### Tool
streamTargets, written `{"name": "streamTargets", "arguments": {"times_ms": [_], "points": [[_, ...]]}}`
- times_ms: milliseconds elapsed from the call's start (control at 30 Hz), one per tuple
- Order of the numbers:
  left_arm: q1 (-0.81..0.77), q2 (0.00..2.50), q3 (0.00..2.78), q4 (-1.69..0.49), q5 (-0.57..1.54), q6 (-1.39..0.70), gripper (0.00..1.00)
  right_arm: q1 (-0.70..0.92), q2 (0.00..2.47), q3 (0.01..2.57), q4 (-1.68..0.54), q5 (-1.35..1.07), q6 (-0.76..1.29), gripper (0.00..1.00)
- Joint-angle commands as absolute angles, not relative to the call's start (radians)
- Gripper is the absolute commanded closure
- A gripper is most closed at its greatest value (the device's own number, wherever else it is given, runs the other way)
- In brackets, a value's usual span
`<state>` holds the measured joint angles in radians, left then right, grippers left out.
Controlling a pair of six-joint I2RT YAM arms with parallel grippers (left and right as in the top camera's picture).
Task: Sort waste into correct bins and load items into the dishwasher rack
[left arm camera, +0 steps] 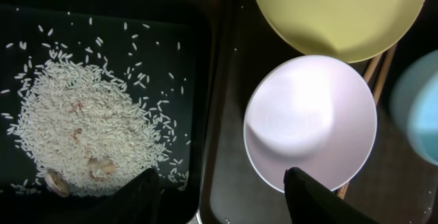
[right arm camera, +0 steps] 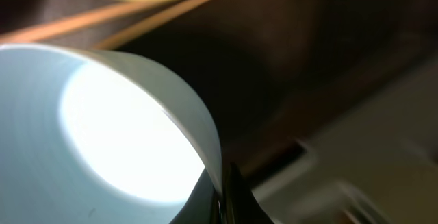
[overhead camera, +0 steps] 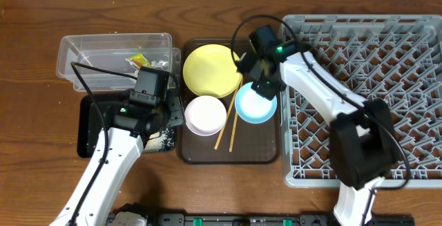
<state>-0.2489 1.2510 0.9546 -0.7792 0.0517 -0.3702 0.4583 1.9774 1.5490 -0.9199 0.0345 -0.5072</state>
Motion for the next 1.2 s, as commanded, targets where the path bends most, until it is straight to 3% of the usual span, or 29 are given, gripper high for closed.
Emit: {"name": "streamTargets", "arguments": {"times_ms": [0,267,433,967,1167], "points": [[-0.247,1.248,0.971,-0.784,0.037,-0.379,0.39,0.430,1.833,1.554,-0.910,0.049,-0.463,0.99],[-0.247,1.248,0.971,-0.784,0.037,-0.379,0.39,0.292,1.606,1.554,-0.831,0.113,-0.355,0.99],[-0.247,1.248,0.971,-0.784,0.037,-0.379,0.39,0.193,1.552,1.554,-0.768,0.341,-0.317,0.99],[-0.247,1.248,0.971,-0.785,0.037,-0.379,0.39,0.057,1.658,1.554,-0.574,1.004,-0.217,0.99],[-0.247,1.248,0.971,-0.785,0.037,-0.380,0.39,0.022,1.760,1.554,-0.552,1.058,-0.212,0.99]]}}
